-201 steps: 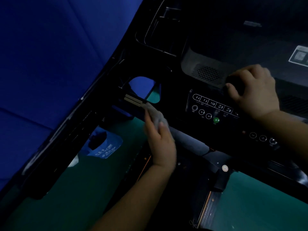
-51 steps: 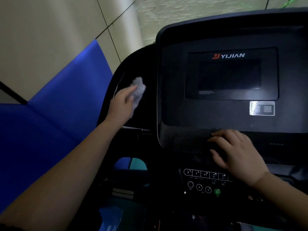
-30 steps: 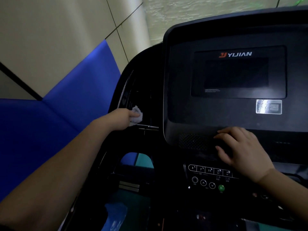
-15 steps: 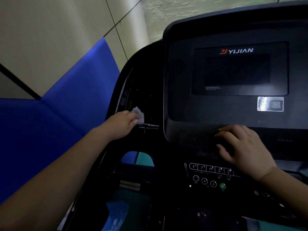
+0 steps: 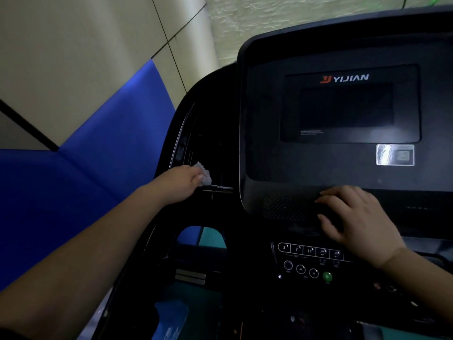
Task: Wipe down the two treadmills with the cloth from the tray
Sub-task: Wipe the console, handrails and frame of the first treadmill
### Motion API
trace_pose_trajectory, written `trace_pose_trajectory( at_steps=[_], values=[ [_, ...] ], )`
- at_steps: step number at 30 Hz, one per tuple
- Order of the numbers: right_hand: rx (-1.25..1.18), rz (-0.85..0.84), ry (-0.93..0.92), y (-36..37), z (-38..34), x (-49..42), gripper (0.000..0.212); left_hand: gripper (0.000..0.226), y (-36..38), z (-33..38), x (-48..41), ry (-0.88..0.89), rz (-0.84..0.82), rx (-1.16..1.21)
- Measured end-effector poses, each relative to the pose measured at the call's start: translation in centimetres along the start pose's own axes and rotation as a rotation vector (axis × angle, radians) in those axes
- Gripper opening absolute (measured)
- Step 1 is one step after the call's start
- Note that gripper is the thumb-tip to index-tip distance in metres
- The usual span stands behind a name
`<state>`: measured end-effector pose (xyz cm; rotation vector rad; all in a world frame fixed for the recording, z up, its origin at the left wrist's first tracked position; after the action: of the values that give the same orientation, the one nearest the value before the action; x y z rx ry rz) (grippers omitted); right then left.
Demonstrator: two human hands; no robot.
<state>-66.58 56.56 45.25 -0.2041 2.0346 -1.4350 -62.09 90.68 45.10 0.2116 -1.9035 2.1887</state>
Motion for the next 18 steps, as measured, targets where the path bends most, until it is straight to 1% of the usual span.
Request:
trace_pose_trajectory(
  at_steps=[3, 5, 8, 11, 12, 14, 16, 18],
  values=[
    [0.008, -0.003, 0.007, 0.1, 0.1, 0.1, 0.036, 0.034, 0.4, 1.6, -0.8, 0.010, 0.013, -0.032],
    [0.010, -0.008, 0.008, 0.1, 0.1, 0.1, 0.036, 0.033, 1.0, 2.7, -0.9, 0.034, 0.010, 0.023],
    [0.001, -0.014, 0.008, 0.2, 0.1, 0.0, 0.037, 0.034, 0.6, 1.9, -0.6, 0.010, -0.006, 0.098],
    [0.002, -0.010, 0.011, 0.1, 0.1, 0.0, 0.037, 0.036, 0.2, 0.4, -1.0, -0.037, -0.023, 0.002],
    [0.002, -0.009, 0.011, 0.1, 0.1, 0.0, 0.037, 0.037, 0.1, 0.2, -1.1, -0.044, -0.004, -0.027],
    [-0.001, -0.004, 0.011, 0.1, 0.0, 0.0, 0.036, 0.035, -0.1, 0.5, -1.0, -0.015, 0.089, -0.033],
    [-0.001, 0.001, 0.008, 0.0, 0.1, 0.0, 0.036, 0.030, -0.2, 1.0, -0.4, 0.024, 0.192, 0.057],
    [0.000, 0.003, 0.009, 0.0, 0.0, 0.0, 0.035, 0.028, -0.1, 1.6, 0.4, 0.043, 0.241, 0.183]
  ],
)
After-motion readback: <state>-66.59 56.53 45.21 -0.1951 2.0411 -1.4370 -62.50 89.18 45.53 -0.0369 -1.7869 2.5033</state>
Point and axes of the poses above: each hand's wrist, its own x-axis away from the middle knuckle, its own y-axis out of the palm, z = x × y, the point moved 9 cm from there along -x, towards the middle knuckle, and after that the axes turned 1 degree about -x, right-handed, at the moved point
